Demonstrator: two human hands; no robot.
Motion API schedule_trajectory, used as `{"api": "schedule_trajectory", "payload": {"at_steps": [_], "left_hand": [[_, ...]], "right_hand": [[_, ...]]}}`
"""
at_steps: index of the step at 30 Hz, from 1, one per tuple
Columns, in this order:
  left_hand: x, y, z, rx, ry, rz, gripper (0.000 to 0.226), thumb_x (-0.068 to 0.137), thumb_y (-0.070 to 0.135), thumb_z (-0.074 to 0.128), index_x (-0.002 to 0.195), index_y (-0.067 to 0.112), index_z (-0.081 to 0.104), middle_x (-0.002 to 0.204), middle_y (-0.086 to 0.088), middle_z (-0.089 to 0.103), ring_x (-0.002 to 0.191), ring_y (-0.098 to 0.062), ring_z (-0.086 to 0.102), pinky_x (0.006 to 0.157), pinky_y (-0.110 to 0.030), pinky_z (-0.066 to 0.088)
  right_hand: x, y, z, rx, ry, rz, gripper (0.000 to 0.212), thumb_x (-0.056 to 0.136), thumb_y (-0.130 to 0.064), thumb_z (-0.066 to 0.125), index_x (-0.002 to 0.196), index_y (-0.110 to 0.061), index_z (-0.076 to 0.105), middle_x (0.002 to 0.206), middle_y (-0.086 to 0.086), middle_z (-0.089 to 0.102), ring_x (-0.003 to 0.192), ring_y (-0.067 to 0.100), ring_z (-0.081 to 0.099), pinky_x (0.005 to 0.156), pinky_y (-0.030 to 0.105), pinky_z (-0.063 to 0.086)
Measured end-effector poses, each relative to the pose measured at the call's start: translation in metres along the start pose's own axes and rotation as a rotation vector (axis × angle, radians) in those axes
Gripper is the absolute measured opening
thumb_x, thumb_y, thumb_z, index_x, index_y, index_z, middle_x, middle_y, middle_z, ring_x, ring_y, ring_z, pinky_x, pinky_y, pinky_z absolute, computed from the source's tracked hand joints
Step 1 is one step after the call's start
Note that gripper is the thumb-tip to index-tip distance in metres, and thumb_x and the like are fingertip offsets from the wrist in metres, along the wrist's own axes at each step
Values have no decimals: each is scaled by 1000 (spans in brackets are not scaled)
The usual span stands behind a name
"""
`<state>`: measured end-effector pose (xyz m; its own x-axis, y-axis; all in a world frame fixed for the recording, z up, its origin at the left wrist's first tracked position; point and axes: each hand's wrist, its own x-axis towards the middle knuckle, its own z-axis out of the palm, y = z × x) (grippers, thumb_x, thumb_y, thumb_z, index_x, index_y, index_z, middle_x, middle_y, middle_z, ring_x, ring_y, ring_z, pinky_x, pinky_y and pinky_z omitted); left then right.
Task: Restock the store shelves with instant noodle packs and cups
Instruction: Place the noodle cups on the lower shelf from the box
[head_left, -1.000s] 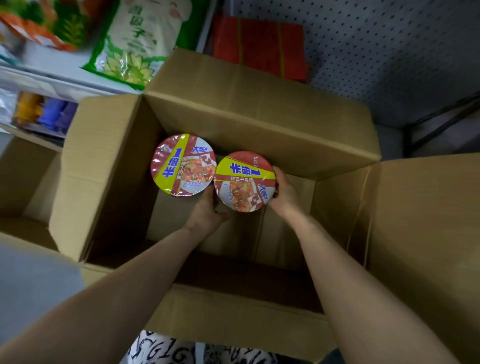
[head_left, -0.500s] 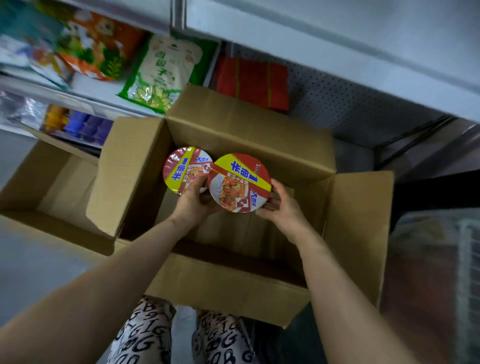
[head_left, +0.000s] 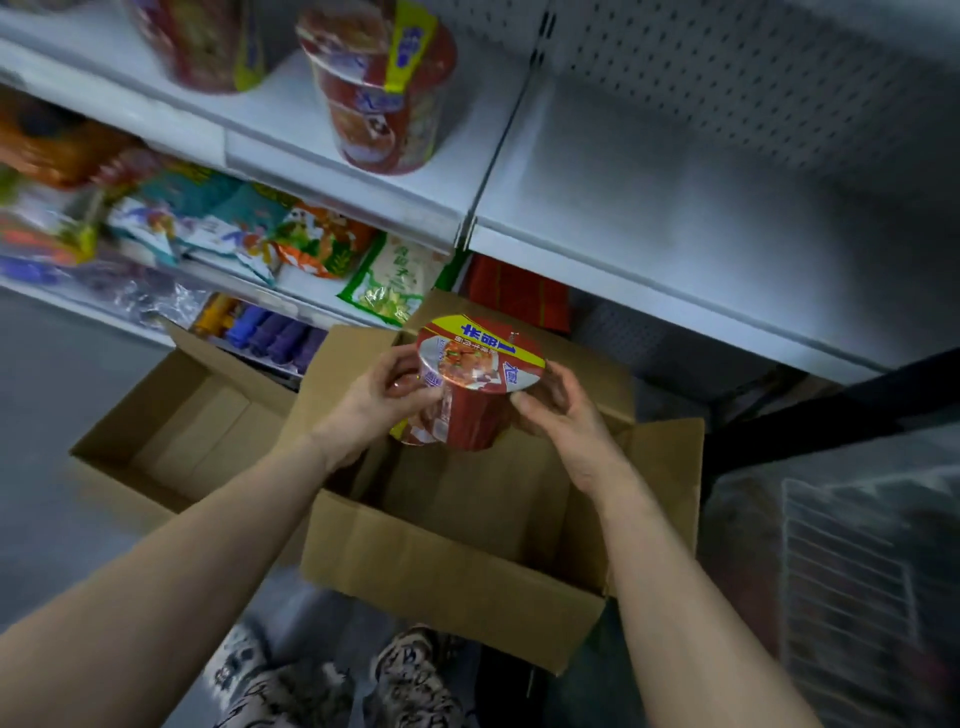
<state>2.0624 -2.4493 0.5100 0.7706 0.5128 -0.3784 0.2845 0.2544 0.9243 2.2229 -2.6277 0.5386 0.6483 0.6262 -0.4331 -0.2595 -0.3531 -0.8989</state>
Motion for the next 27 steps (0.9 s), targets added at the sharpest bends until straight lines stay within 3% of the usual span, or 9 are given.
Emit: {"api": "schedule_trajectory", "payload": {"at_steps": [3,6,12,14,16,19,23,27], "left_hand": [[-13,20,-15,-18,37,63,57,86,11,72,137,14,47,125,5,59,95,6,66,78,-18,56],[-30,41,-45,1,53,118,50,85,19,73,130,23,51,119,10,61,92,0,68,78,-25,59],[-75,77,-122,5,77,167,56,84,33,71,135,24,48,123,10,58,85,1,68,81,-35,60],[-89,86,-147,4,99,175,50,87,33,69,132,27,48,119,15,57,91,-1,66,82,-36,60],[-105,94,-183,-30,125,183,52,88,33,68,136,25,48,120,12,59,99,-9,66,83,-38,59],[-125,107,-226,-63,147,182,58,83,44,68,134,25,50,121,6,65,106,-17,67,86,-42,58],[-149,128,-279,-64,258,225,42,93,41,59,125,17,47,102,5,70,97,-19,68,84,-41,55],[-162,140,-317,-77,297,237,46,94,42,58,128,14,45,109,2,67,99,-17,67,83,-34,57]], "right_hand": [[-9,-15,21,15,9,-44,58,87,-7,71,139,-15,47,121,-13,64,104,-7,63,91,26,53],[-21,-34,54,8,17,-96,57,86,-5,71,137,-17,49,118,-12,65,103,-2,65,80,20,54],[-45,-68,132,-9,0,-198,55,84,-4,73,131,-24,50,119,-10,62,97,-7,65,85,27,55],[-51,-78,159,5,-10,-220,55,84,-7,74,131,-24,52,120,-6,63,105,-1,64,85,26,54],[-55,-90,193,34,-30,-239,54,86,-9,73,134,-22,52,128,4,61,115,13,62,92,33,53],[-57,-110,231,78,-94,-266,44,95,-4,60,136,-18,51,134,15,55,112,26,62,98,45,53],[-57,-136,287,30,-169,-335,40,95,-5,60,131,-21,54,129,12,59,115,30,63,93,41,56],[-53,-153,330,50,-248,-302,69,80,-25,76,142,-16,46,139,13,55,127,28,56,93,37,56]]}}
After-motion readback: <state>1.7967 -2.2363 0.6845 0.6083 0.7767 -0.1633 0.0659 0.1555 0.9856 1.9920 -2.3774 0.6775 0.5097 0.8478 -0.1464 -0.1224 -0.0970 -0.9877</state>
